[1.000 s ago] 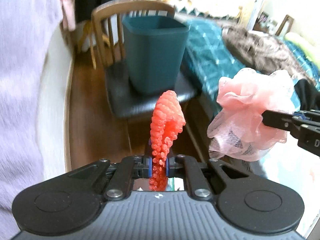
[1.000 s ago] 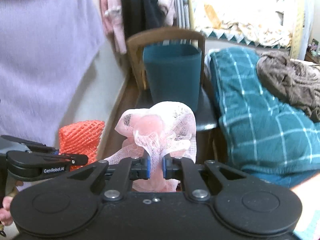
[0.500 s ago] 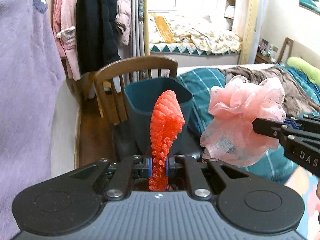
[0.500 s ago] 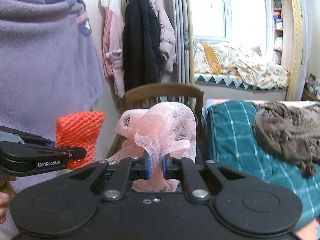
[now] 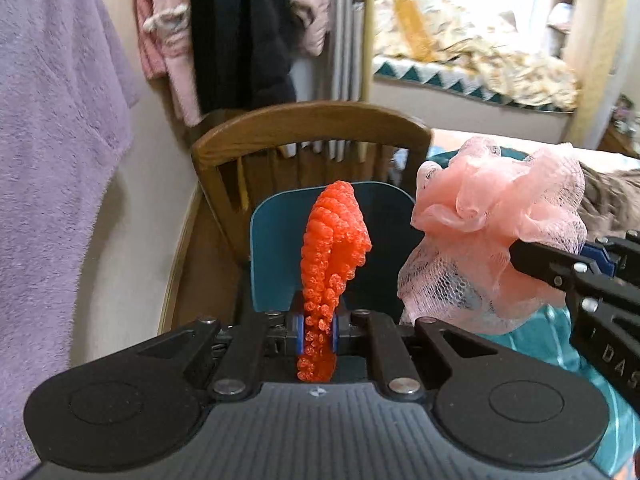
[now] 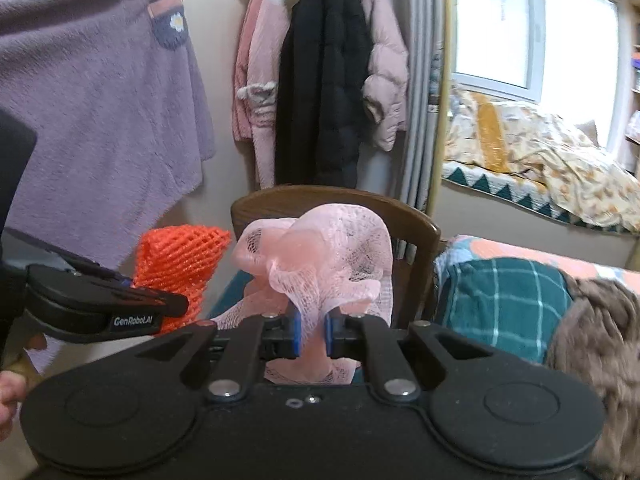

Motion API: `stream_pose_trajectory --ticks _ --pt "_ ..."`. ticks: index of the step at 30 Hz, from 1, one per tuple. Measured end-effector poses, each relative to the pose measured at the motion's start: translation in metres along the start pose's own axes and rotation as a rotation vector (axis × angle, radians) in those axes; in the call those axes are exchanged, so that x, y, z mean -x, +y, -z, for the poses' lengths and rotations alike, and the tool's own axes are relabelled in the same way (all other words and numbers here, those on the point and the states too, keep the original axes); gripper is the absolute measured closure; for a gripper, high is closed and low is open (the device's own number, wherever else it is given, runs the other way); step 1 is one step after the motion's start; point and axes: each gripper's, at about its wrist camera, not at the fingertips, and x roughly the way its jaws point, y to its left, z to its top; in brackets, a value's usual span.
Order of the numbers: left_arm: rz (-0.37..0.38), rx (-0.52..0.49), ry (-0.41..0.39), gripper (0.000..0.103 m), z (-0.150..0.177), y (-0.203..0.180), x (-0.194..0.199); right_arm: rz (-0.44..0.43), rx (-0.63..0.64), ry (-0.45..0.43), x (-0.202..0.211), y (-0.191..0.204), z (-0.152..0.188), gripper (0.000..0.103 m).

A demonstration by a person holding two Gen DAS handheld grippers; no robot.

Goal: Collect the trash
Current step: 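Lift the orange net with left while right carries the pink puff toward the wastebasket, then open the left gripper over the wastebasket while right releases the pink puff inside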

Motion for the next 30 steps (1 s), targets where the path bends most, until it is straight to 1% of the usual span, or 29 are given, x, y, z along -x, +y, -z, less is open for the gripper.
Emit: stream_pose_trajectory --ticks 3,6,11,15,18,22,24,27,30 --pt "-0.012 0.048 0.076 0.092 -0.023 -0.002 -0.037 -0.024 0.037 0.021 -0.038 -0.017 -0.01 0.093" --pt "-0.034 0.084 0.134 0.092 -0.034 -0.002 -0.068 -0.046 0.037 0.059 -0.07 -0.031 -0.016 0.093" --pt "-0.062 0.142 0.23 0.092 -0.036 0.001 -0.114 -0.111 0.04 0.155 -0.118 -0.041 -0.016 0.093" --pt "-0.092 0.139 0.283 0.092 -0.034 0.001 -0.141 -0.137 0.09 0.225 -0.144 -0.037 -0.006 0.093" --pt "-0.112 0.147 0.331 0.092 -0.029 0.0 -0.159 -0.147 0.113 0.274 -0.16 -0.037 0.004 0.092" --pt "-0.098 0.138 0.375 0.092 -0.021 -0.006 -0.175 -0.154 0.128 0.334 -0.175 -0.038 0.016 0.091" --pt "-0.1 0.129 0.396 0.091 -0.019 -0.01 -0.183 -0.156 0.139 0.35 -0.179 -0.039 0.021 0.089" --pt "-0.093 0.12 0.407 0.091 -0.016 -0.015 -0.191 -0.163 0.156 0.365 -0.184 -0.036 0.026 0.087" --pt "-0.1 0.128 0.418 0.083 -0.014 -0.016 -0.195 -0.176 0.17 0.385 -0.188 -0.036 0.027 0.083"
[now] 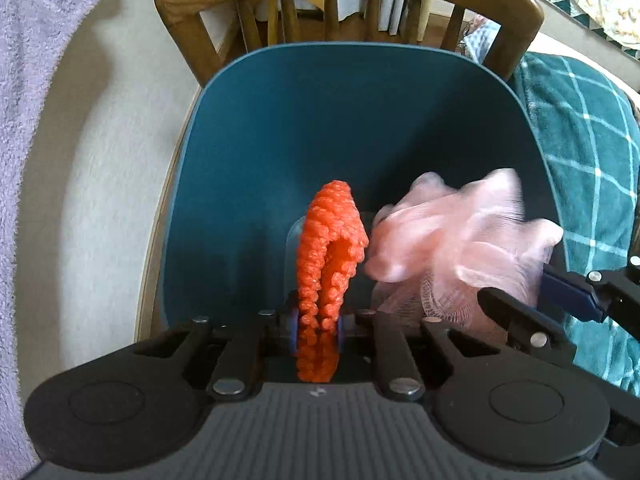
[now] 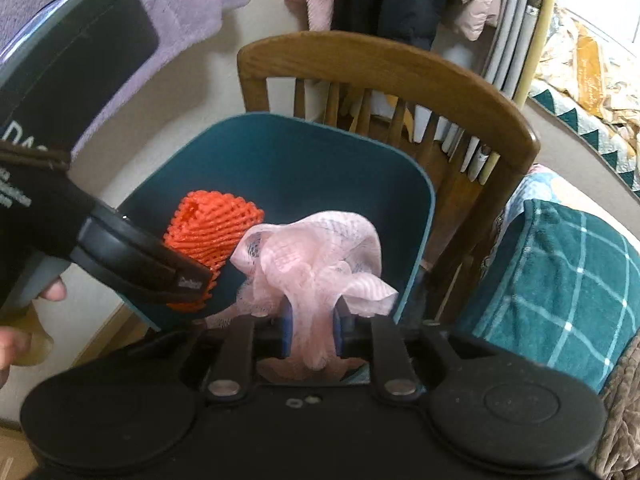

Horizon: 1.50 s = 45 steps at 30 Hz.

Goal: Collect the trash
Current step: 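Open the left gripper over the wastebasket while right releases the pink puff inside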

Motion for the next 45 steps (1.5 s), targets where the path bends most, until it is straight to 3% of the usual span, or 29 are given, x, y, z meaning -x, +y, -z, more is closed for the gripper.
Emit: stream_pose_trajectory --ticks 3,5,6,13,22,24,27,39,45 --pt "0.013 0.003 0.0 0.068 -0.001 0.0 -0.002 -0.014 0.007 0.008 -0.002 -0.002 -0.001 0.081" --pt "0.006 -0.007 -0.014 0.043 -0.001 -0.002 -0.001 -0.032 0.015 0.013 -0.004 -0.002 -0.001 0.078" --pt "0.004 -0.009 -0.027 0.04 0.0 -0.001 0.001 -0.034 0.019 0.011 -0.003 -0.002 -0.001 0.075" --pt "0.016 -0.008 -0.084 0.04 0.007 0.004 0.018 -0.043 0.009 -0.019 0.011 -0.005 0.001 0.056" --pt "0.046 -0.044 -0.199 0.04 0.033 0.02 0.066 -0.03 -0.031 -0.068 0.046 0.002 0.008 0.052" --pt "0.058 -0.052 -0.228 0.04 0.044 0.025 0.08 -0.024 -0.05 -0.082 0.058 0.005 0.011 0.051" --pt "0.07 -0.069 -0.268 0.04 0.059 0.033 0.099 -0.022 -0.08 -0.113 0.078 0.012 0.018 0.04" --pt "0.119 -0.119 -0.394 0.04 0.143 0.087 0.167 -0.037 -0.153 -0.217 0.147 0.069 0.05 0.034" --pt "0.128 -0.155 -0.443 0.035 0.196 0.121 0.185 -0.049 -0.206 -0.272 0.175 0.112 0.075 0.024"
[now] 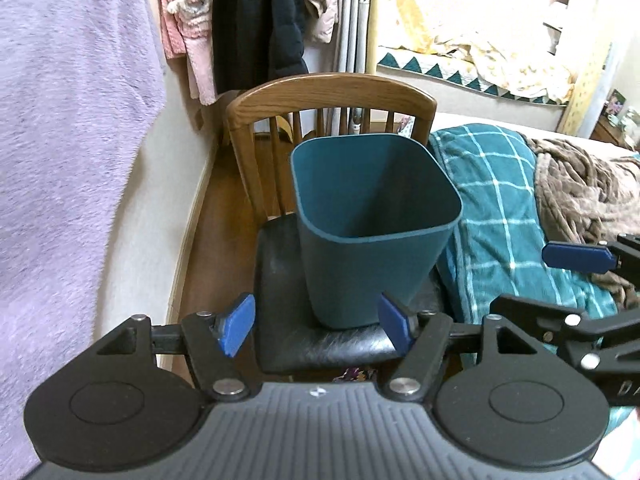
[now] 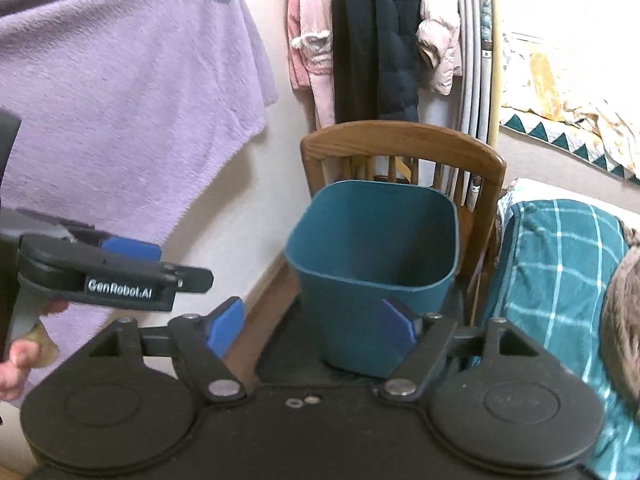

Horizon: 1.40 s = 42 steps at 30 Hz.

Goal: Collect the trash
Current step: 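Open the left gripper over the wastebasket while right releases the pink puff inside, then lower both tools to the floor, grasp the snack packet with left while right grasps the white cloth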

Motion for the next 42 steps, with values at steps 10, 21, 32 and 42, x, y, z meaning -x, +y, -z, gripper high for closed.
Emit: stream_pose_trajectory --ticks 10,21,32,42 --pt "0.038 -0.07 -0.052 0.026 0.078 0.037 0.056 0.016 -0.075 -0.043 0.038 0.064 0.06 0.015" --pt "0.091 0.035 0.033 0.02 0.149 0.047 0.034 0.006 -0.086 0.025 0.038 0.084 0.13 0.0" --pt "0.085 0.223 0.224 0.001 0.266 0.032 -0.112 -0.052 -0.013 0.27 -0.059 0.053 0.254 0.0" --pt "0.004 0.345 0.47 0.001 0.415 0.04 -0.286 0.028 -0.092 0.463 -0.187 0.02 0.422 0.001"
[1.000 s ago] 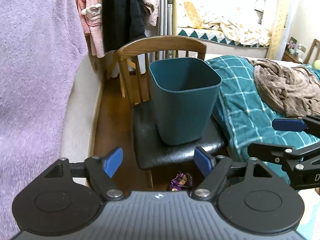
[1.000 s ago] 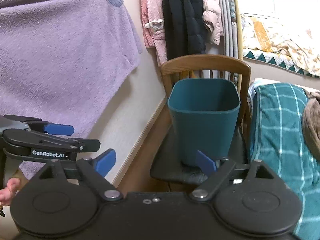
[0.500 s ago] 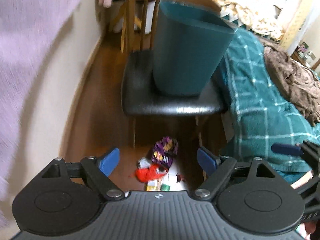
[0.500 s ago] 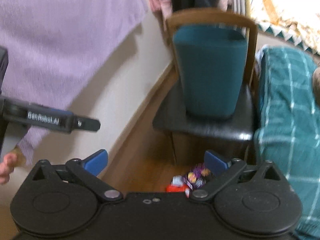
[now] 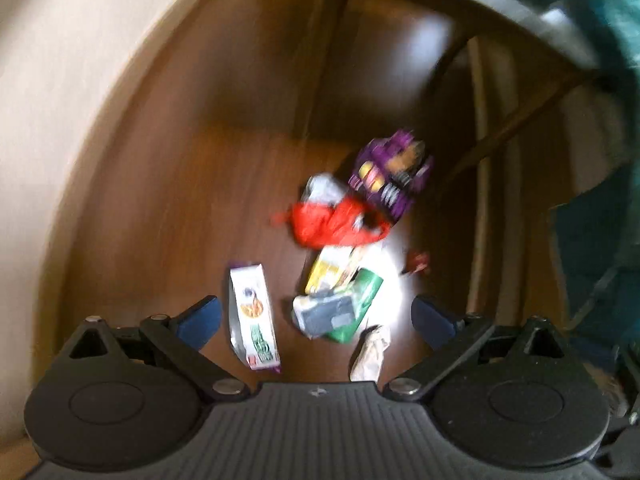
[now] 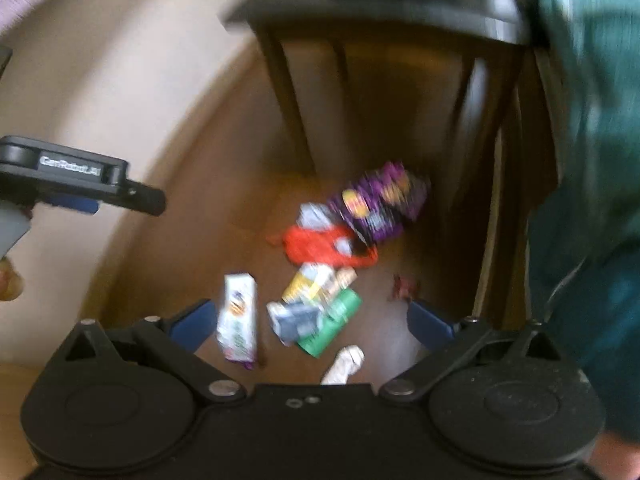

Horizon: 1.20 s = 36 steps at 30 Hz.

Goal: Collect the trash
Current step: 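Lower both tools to the floor, grasp the snack packet with left while right grasps the white cloth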

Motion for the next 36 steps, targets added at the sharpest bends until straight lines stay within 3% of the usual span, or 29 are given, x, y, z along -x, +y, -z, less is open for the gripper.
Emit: stream_pose_trajectory --ticks 6,16,22,28,30,33,34,36 --pt "-0.091 0.066 0.081 0.001 0.021 0.028 -0.109 0.022 -0.039 0.109 -0.108 -0.008 0.057 0.004" --pt "-0.198 0.0 0.173 0.002 0.047 0.057 -0.254 0.069 -0.081 0.296 -0.258 -0.027 0.111 0.011" --pt "-0.235 -0.034 0.215 0.002 0.056 0.07 -0.312 0.085 -0.166 0.336 -0.318 -0.043 0.125 0.015" --pt "-0.227 -0.104 0.24 0.002 0.064 0.064 -0.338 0.073 -0.216 0.365 -0.35 -0.056 0.133 0.027" --pt "-0.207 -0.097 0.235 0.007 0.064 0.062 -0.339 0.078 -0.221 0.372 -0.354 -0.058 0.136 0.036" --pt "-0.21 -0.076 0.252 0.029 0.063 0.061 -0.341 0.081 -0.223 0.372 -0.355 -0.061 0.14 0.05" --pt "-0.207 -0.068 0.26 0.042 0.063 0.061 -0.342 0.079 -0.224 0.369 -0.354 -0.062 0.141 0.055" --pt "-0.215 -0.063 0.266 0.049 0.062 0.059 -0.342 0.075 -0.223 0.368 -0.354 -0.063 0.143 0.064"
